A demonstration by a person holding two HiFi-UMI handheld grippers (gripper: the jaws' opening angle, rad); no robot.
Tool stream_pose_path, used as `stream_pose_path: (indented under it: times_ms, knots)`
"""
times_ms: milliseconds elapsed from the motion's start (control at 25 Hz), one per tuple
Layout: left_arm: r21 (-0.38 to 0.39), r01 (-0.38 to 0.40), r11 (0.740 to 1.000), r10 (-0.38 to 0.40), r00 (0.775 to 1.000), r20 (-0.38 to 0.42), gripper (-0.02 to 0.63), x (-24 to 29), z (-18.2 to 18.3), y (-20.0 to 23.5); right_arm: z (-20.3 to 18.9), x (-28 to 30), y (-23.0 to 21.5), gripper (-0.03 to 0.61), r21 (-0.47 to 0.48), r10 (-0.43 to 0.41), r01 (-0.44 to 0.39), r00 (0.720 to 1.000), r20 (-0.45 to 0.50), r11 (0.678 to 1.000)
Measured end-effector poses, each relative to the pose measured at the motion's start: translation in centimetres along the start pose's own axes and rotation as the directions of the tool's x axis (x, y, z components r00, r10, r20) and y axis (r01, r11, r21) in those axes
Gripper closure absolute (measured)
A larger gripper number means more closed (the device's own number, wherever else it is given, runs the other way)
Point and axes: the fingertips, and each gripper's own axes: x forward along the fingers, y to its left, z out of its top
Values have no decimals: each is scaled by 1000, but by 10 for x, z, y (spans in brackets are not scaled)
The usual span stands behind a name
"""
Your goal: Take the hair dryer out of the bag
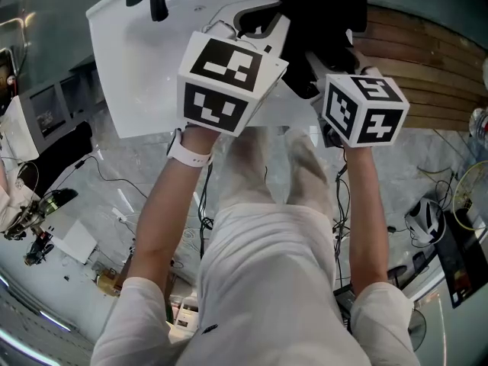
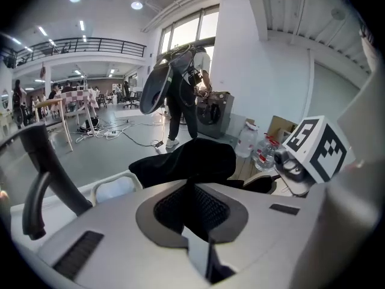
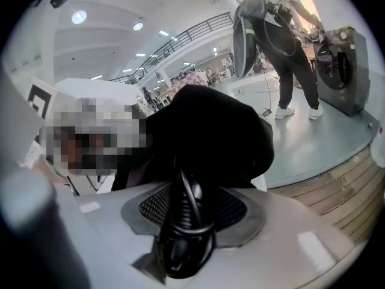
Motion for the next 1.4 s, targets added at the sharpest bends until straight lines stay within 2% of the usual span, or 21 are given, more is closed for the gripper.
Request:
stream_pose_path:
  times_ms: [360, 440, 560, 720, 960, 1160, 1280, 1400]
  knots:
    - [75, -90, 993, 91, 996, -21, 595, -8, 0, 4, 2, -13, 1, 380, 72, 135, -138, 990, 36, 988]
    - [118, -119, 986, 123, 992, -27, 595, -12, -1, 6, 3, -13, 3, 382, 94, 174, -176, 984, 36, 980]
    - [221, -165, 961, 175, 984, -24, 596, -18, 2, 2, 1, -11, 4, 382, 103, 207, -208, 978, 22, 973]
    - [240, -169, 956, 180, 983, -23, 595, -25, 7, -6, -2, -9, 5, 379, 92, 230, -229, 973, 4, 969]
    - [311, -188, 932, 207, 978, -31, 595, -41, 9, -8, -9, 0, 16, 371, 12, 208, -208, 976, -64, 978]
    - [354, -176, 919, 201, 979, -32, 595, -50, 12, -20, -24, 8, 17, 367, -140, 127, -150, 978, -165, 979]
    - [347, -175, 921, 200, 979, -35, 595, -51, 11, -26, -28, 8, 15, 370, -144, 84, -109, 981, -174, 983]
    - [320, -184, 930, 204, 978, -32, 595, -53, 12, -28, -27, 1, 13, 379, -97, 83, -97, 988, -133, 991]
